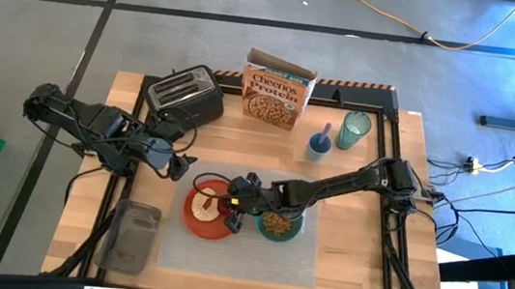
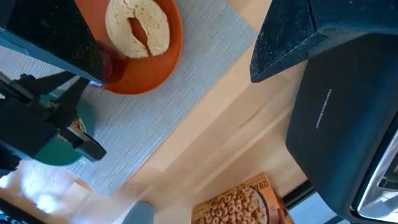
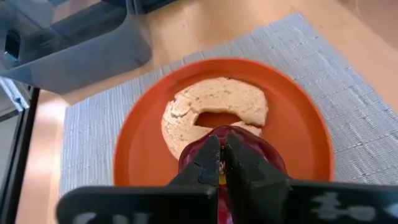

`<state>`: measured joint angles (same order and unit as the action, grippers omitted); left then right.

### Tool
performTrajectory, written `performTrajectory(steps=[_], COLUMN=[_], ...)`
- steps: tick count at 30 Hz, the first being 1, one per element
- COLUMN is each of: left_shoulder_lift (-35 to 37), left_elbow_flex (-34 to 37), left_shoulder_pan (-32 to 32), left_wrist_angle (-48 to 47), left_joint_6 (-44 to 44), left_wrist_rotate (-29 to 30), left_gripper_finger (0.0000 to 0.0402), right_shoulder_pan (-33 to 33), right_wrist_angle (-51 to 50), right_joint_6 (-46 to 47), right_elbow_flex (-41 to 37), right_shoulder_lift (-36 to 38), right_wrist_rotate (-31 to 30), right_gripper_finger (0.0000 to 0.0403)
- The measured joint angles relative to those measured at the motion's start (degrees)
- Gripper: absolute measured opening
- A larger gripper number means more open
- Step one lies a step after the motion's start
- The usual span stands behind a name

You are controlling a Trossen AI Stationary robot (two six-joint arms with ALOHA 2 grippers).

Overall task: Arrange a breakfast setting
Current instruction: Put the apple on the orange plate, then put the blue cup with rice on the gray placemat to the top right of the orange plate

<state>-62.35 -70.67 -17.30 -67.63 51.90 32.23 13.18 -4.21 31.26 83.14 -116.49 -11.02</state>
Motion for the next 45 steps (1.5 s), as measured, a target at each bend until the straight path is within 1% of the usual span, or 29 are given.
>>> performTrajectory(steps=[8,13,16,20,25,29,32,36,40,45], left_shoulder_lift=[0.0,0.0,0.0,0.0,0.0,0.0,0.0,0.0,0.0,0.0], left_elbow_flex=[0.0,0.0,0.0,0.0,0.0,0.0,0.0,0.0,0.0,0.0], left_shoulder_pan=[-0.4,-0.4,-0.4,-0.4,-0.4,-0.4,-0.4,-0.4,-0.3,-0.3], left_wrist_angle=[-0.1,-0.4,-0.5,-0.6,-1.1,-1.1,-1.1,-1.1,-1.1,-1.1], left_joint_6=[0.0,0.0,0.0,0.0,-0.1,-0.2,-0.2,-0.2,-0.2,-0.1], left_wrist_rotate=[-0.2,-0.2,-0.2,-0.2,-0.2,0.1,0.1,0.1,0.6,3.7], left_gripper_finger=[0.0396,0.0396,0.0396,0.0396,0.0396,0.0396,0.0396,0.0396,0.0396,0.0396], right_shoulder_pan=[-0.1,-0.1,0.0,-0.1,-0.1,-0.1,-0.1,-0.2,-1.1,-4.1], right_wrist_angle=[-0.2,-0.4,-0.8,-0.8,-1.5,-1.8,-4.0,-10.9,-17.6,-22.5], right_joint_6=[-0.2,0.0,0.0,0.0,0.0,-0.1,0.0,-1.8,-5.3,-7.4], right_elbow_flex=[0.0,-0.1,-0.1,-0.1,0.0,0.3,1.7,5.2,8.4,9.2], right_shoulder_lift=[-0.1,-0.4,-0.4,-0.4,-0.4,-0.4,-0.4,0.2,3.0,8.0], right_wrist_rotate=[0.5,4.3,4.6,5.2,4.5,6.1,8.6,10.6,9.1,7.8], right_gripper_finger=[0.0014,0.0014,0.0023,0.0051,0.0108,0.0151,0.0169,0.0177,0.0177,0.0177])
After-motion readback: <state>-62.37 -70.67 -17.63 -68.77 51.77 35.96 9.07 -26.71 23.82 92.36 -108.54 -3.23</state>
